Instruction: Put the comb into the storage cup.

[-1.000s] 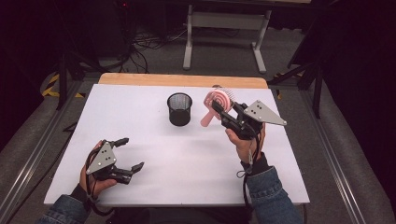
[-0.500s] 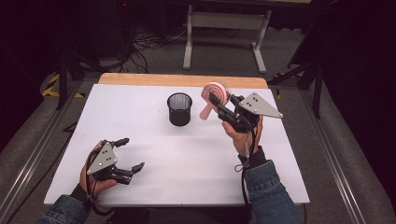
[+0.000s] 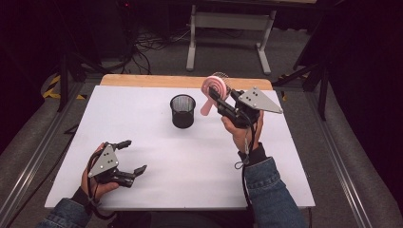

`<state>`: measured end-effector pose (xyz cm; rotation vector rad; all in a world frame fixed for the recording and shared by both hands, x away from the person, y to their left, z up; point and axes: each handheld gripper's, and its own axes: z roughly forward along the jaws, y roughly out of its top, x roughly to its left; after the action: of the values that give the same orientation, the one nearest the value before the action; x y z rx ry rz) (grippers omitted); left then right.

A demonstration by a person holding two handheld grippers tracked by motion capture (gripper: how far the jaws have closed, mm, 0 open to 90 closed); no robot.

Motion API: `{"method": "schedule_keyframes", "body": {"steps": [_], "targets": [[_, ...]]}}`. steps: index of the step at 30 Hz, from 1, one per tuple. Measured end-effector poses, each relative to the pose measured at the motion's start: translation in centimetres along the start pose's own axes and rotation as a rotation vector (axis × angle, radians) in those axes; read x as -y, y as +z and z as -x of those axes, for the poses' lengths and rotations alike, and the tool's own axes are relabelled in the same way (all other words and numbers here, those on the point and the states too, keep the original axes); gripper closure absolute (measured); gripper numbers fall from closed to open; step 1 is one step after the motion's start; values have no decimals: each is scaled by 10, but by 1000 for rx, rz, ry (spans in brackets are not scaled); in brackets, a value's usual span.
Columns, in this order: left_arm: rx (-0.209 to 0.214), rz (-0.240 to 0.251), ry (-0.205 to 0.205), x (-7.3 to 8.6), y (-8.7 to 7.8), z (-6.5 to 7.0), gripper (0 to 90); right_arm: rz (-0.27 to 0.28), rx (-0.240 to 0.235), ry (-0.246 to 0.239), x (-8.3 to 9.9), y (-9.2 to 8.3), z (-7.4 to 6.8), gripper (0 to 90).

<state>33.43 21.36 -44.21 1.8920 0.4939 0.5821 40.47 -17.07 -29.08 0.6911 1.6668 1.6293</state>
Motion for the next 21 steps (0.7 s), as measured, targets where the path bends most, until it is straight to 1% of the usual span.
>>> {"method": "schedule_keyframes", "body": {"steps": [7,8,11,12,16,21], "targets": [[4,-3,0,0,0,0,53,10,0,-4,-5,7,-1,630],[0,-3,5,0,0,0,53,11,1,-5,-5,8,0,630],[-1,4,2,-1,-1,0,54,16,10,-2,-8,13,0,630],[-2,5,2,-1,-1,0,54,21,10,6,-9,14,0,631],[-1,8,0,-1,-2,0,54,27,13,-2,-12,18,-1,630],[-2,13,-4,-1,-3,-1,54,36,10,9,-14,25,-2,630]]}}
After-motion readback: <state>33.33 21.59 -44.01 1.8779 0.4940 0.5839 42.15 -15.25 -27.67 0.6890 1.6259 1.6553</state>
